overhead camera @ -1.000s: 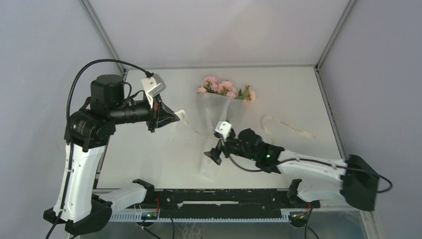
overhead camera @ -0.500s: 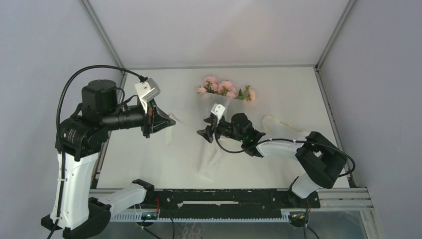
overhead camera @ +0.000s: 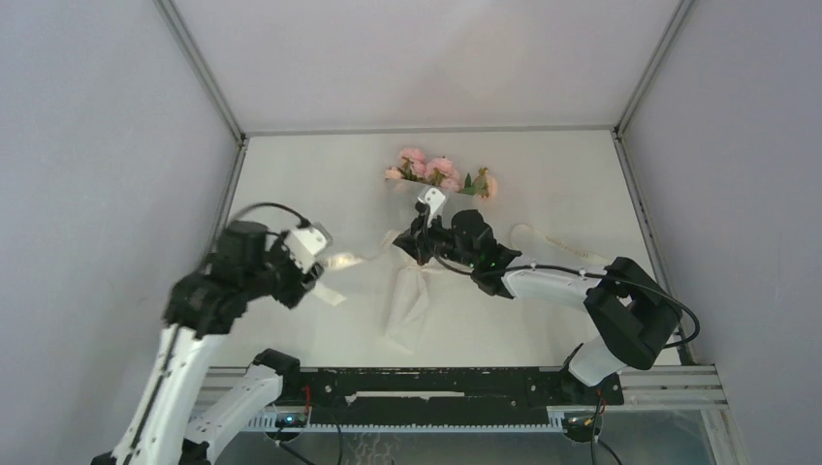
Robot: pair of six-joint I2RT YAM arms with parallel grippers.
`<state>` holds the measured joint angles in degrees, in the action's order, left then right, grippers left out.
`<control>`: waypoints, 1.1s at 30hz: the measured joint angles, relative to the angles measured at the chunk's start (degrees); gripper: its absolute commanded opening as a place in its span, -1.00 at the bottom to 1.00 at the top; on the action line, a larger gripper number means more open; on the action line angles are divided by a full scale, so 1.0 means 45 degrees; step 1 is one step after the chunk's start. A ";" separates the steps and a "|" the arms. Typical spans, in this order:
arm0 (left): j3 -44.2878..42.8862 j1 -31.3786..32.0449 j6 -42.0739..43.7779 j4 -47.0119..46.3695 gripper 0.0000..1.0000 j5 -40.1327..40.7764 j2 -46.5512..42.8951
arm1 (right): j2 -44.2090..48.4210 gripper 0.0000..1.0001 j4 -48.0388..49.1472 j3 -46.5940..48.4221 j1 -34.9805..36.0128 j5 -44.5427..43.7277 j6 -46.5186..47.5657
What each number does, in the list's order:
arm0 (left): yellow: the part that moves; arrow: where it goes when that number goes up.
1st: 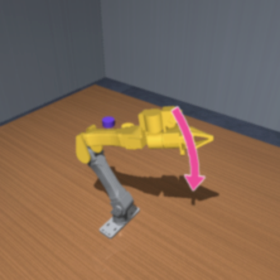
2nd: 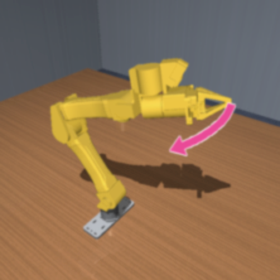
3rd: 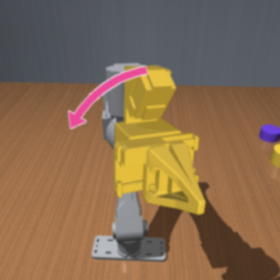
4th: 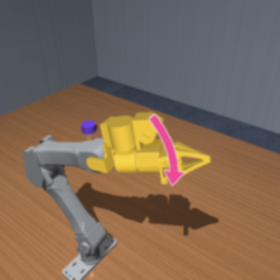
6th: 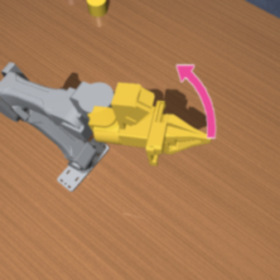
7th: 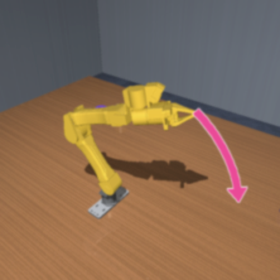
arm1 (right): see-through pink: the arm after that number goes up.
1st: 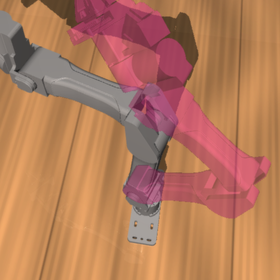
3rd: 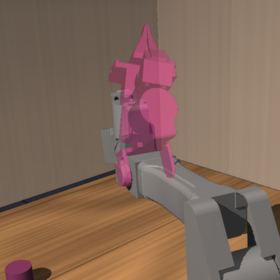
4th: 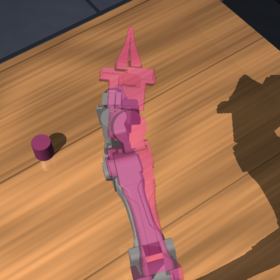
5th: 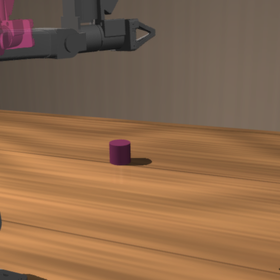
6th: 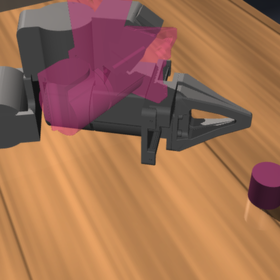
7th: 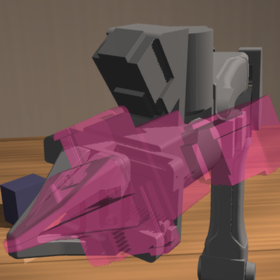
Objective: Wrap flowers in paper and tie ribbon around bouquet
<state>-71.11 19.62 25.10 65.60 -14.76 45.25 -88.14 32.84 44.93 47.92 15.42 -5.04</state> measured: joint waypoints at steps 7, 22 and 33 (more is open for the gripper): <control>0.5634 0.2152 0.1787 0.0291 0.38 0.3332 0.0461 | 0.0107 -1.00 -0.1166 0.0699 -0.0214 -0.0316 -0.1593; 0.5231 0.2788 -0.1977 -0.7844 0.39 0.0000 0.2293 | 0.0189 -1.00 -0.1948 0.0699 -0.0214 -0.1073 -0.5095; 1.0457 0.1151 -0.6713 -1.8982 -0.02 -0.3463 0.5523 | 0.0772 -1.00 -0.2696 0.0695 -0.0015 -0.1234 -0.5304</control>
<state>-24.05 24.80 -5.10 -19.81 -30.35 70.11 -84.66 20.71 48.05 47.86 9.87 -28.91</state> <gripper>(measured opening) 0.504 0.006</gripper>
